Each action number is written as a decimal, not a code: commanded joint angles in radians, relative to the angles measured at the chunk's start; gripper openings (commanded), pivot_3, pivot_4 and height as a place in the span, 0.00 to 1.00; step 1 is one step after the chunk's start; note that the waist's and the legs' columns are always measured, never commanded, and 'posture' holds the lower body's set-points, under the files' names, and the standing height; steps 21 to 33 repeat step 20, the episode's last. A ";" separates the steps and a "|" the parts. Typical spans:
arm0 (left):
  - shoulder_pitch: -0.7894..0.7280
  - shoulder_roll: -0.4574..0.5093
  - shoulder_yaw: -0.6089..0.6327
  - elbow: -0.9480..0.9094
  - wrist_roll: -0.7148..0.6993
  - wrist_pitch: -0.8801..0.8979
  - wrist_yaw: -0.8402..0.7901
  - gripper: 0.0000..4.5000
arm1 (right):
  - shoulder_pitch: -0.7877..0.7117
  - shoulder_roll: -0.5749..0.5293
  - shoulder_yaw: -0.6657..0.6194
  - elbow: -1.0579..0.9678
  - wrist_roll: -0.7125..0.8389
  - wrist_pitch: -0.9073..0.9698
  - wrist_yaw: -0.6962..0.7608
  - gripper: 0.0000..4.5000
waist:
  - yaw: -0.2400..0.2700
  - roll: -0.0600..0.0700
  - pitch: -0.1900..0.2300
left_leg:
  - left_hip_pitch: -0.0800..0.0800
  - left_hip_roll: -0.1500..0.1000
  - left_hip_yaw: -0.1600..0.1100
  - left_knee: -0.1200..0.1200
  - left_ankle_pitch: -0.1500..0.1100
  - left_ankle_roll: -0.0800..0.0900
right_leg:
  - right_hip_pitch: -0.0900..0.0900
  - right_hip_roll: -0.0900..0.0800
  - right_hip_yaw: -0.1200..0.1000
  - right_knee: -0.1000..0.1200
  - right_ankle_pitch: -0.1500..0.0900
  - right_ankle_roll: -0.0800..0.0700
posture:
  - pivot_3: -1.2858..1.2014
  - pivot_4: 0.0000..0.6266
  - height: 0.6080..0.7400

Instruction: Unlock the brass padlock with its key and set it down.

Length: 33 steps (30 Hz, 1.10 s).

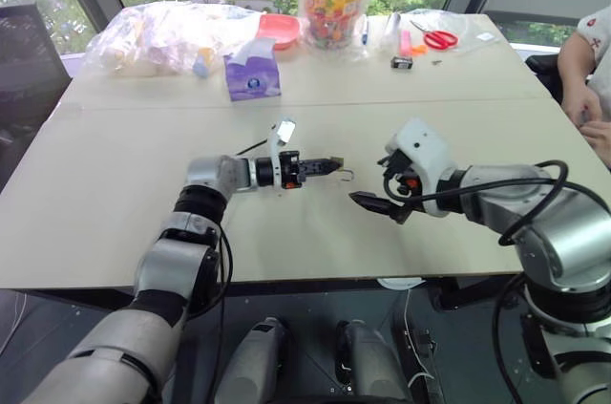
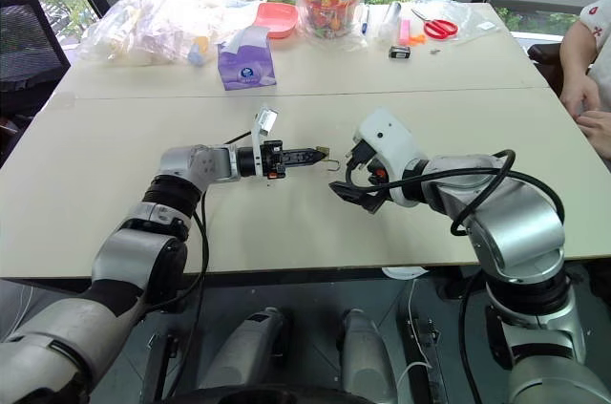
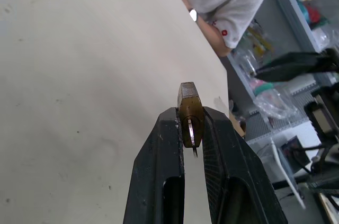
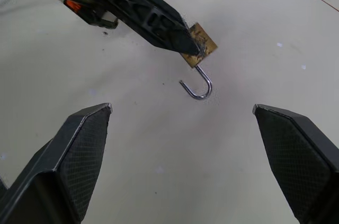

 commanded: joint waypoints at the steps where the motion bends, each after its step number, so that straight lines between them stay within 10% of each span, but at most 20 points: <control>1: -0.034 -0.008 0.019 0.051 0.021 -0.034 -0.032 0.00 | -0.004 0.011 0.009 -0.016 -0.001 -0.004 -0.049 0.99 | -0.001 0.000 0.000 | 0.000 0.000 0.000 0.000 0.000 0.000 | 0.000 0.000 0.000 -0.001 0.000 0.000 | 0.52 0.24 1.00; 2: -0.038 -0.008 0.016 0.066 0.033 -0.037 -0.035 0.22 | -0.004 0.014 0.015 -0.011 0.000 -0.009 -0.057 1.00 | -0.003 0.000 0.000 | 0.000 0.000 0.000 0.000 -0.001 0.001 | 0.000 0.000 0.000 -0.001 0.000 0.000 | 0.52 0.24 1.00; 10: -0.029 0.052 -0.007 0.059 0.122 -0.094 -0.024 0.94 | -0.002 -0.003 0.033 0.023 0.004 -0.048 -0.088 1.00 | -0.001 0.000 0.000 | 0.000 0.000 0.000 0.000 -0.001 0.001 | 0.000 0.000 0.000 -0.002 0.000 0.000 | 0.52 0.24 1.00; 20: 0.171 0.278 0.067 -0.442 0.107 -0.051 0.033 0.94 | 0.067 -0.029 0.019 0.028 0.012 -0.095 -0.092 1.00 | -0.005 0.000 0.000 | 0.000 0.000 0.000 -0.003 -0.001 0.001 | 0.000 0.000 0.001 -0.004 0.000 0.000 | 0.52 0.24 1.00; 33: 0.171 0.278 0.067 -0.442 0.107 -0.051 0.033 0.94 | 0.067 -0.029 0.019 0.028 0.012 -0.095 -0.092 1.00 | -0.005 0.000 0.000 | 0.000 0.000 0.000 -0.003 -0.001 0.001 | 0.000 0.000 0.001 -0.004 0.000 0.000 | 0.52 0.24 1.00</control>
